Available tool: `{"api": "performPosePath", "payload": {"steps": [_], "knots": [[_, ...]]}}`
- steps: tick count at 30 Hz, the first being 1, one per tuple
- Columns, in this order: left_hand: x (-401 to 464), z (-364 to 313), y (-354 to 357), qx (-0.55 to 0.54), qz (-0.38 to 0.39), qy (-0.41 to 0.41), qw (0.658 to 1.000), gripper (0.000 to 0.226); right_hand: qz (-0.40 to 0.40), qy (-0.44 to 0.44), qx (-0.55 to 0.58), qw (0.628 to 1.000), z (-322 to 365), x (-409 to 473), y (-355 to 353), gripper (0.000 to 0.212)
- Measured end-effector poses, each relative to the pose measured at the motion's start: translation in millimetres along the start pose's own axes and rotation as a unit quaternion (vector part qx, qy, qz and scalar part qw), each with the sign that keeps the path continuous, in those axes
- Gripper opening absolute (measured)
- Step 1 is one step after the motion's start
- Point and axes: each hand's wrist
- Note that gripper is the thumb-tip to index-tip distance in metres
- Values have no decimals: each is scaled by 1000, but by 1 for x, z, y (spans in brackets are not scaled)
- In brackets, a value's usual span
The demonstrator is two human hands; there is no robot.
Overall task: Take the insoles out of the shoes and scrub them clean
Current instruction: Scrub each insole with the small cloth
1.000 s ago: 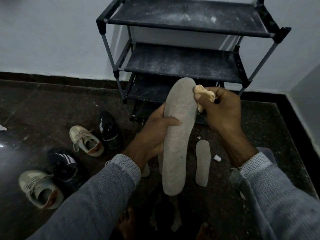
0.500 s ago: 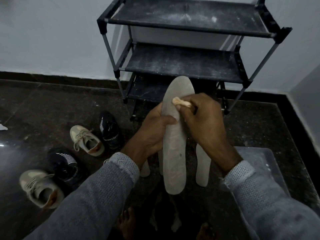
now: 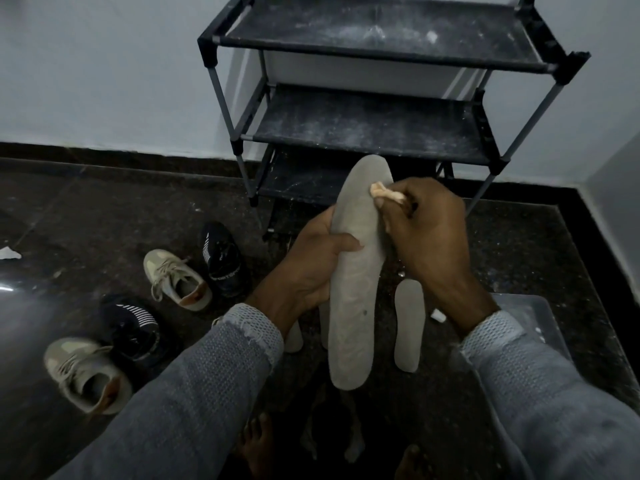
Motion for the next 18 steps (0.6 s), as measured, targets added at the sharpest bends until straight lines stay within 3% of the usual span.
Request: {"api": "performPosePath", "payload": {"steps": [3, 8, 14, 18], "knots": [[0, 0, 2, 3, 14, -2, 1000, 51, 5, -6, 19, 1000, 3, -2, -2, 10], [-1, 1, 0, -3, 17, 17, 1000, 48, 126, -96, 36, 987, 21, -8, 8, 9], [0, 2, 1, 13, 15, -6, 1000, 50, 15, -34, 6, 999, 1, -1, -5, 9], [3, 5, -1, 16, 0, 3, 1000, 55, 128, -105, 63, 984, 13, -6, 3, 10]]}}
Point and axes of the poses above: each hand's wrist, its own x-axis towards the middle knuckle, its own y-axis out of the palm, z = x × y, and after that the axes turned 2 degrees about -y, right-handed
